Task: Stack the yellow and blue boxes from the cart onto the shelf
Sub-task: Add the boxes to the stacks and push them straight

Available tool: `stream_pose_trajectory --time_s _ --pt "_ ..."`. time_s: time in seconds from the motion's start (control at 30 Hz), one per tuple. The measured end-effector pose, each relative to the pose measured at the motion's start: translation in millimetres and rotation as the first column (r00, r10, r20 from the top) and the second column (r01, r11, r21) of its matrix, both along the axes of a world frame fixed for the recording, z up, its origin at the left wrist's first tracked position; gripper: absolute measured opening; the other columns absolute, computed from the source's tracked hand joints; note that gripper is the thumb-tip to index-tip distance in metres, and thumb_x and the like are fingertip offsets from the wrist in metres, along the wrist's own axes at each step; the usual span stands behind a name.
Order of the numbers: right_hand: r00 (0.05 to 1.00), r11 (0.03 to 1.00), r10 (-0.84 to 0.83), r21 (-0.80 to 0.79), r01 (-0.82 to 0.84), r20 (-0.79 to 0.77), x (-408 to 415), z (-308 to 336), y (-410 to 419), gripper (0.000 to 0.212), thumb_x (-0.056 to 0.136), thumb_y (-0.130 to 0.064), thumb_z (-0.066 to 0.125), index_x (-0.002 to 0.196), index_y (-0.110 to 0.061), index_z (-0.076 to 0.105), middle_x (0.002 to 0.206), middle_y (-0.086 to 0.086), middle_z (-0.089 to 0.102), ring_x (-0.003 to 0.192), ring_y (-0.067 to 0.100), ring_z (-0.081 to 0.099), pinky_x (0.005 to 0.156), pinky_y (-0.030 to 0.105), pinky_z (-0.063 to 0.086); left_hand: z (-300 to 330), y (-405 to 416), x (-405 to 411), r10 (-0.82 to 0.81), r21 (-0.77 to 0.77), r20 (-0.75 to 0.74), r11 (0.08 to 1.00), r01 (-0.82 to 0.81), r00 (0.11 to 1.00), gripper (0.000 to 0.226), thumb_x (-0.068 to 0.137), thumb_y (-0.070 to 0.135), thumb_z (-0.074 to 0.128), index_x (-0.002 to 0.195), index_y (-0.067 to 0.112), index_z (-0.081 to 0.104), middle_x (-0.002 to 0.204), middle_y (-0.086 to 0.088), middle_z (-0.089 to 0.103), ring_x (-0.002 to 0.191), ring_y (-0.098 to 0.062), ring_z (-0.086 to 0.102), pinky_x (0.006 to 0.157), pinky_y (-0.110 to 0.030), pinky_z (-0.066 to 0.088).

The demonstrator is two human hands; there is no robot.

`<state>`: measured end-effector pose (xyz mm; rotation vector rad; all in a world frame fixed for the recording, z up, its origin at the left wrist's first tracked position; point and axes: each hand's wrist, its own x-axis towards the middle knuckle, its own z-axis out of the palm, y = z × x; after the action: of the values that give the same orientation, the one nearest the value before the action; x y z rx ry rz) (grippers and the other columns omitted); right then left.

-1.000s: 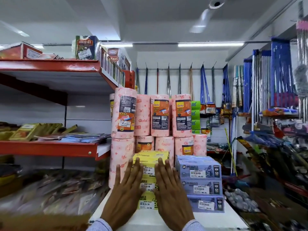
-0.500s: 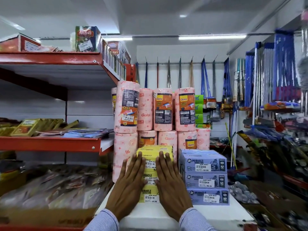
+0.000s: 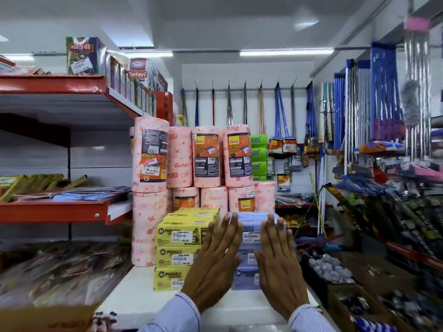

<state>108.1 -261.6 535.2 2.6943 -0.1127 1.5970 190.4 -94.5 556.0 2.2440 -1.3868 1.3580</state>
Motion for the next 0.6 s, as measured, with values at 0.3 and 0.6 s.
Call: stream_pose_trajectory --time_s 0.3,0.6 --pt "0.998 0.998 0.06 0.003 -0.06 -0.02 9 -4 -17 0.065 0.098 -0.028 0.033 0.154 -0.009 0.006 0.165 0.007 -0.001 0.151 0.026 0.0 0.121 0.041 0.003 -7 -33 10 0.069 0.005 0.001 0.998 -0.069 0.998 0.063 0.101 0.029 0.032 0.155 0.009 0.007 0.167 -0.011 -0.001 0.154 -0.029 0.002 0.119 -0.054 0.011" --pt "0.999 0.998 0.042 -0.035 -0.043 -0.026 4 -2 -14 0.064 0.099 -0.024 0.033 0.154 -0.008 0.005 0.165 0.009 -0.002 0.151 0.027 0.0 0.119 0.046 0.01 -5 -26 -3 0.125 0.009 -0.004 0.992 -0.125 0.992 0.062 0.103 0.033 0.027 0.156 0.009 0.003 0.167 -0.011 -0.004 0.154 -0.027 0.0 0.119 -0.052 0.009"
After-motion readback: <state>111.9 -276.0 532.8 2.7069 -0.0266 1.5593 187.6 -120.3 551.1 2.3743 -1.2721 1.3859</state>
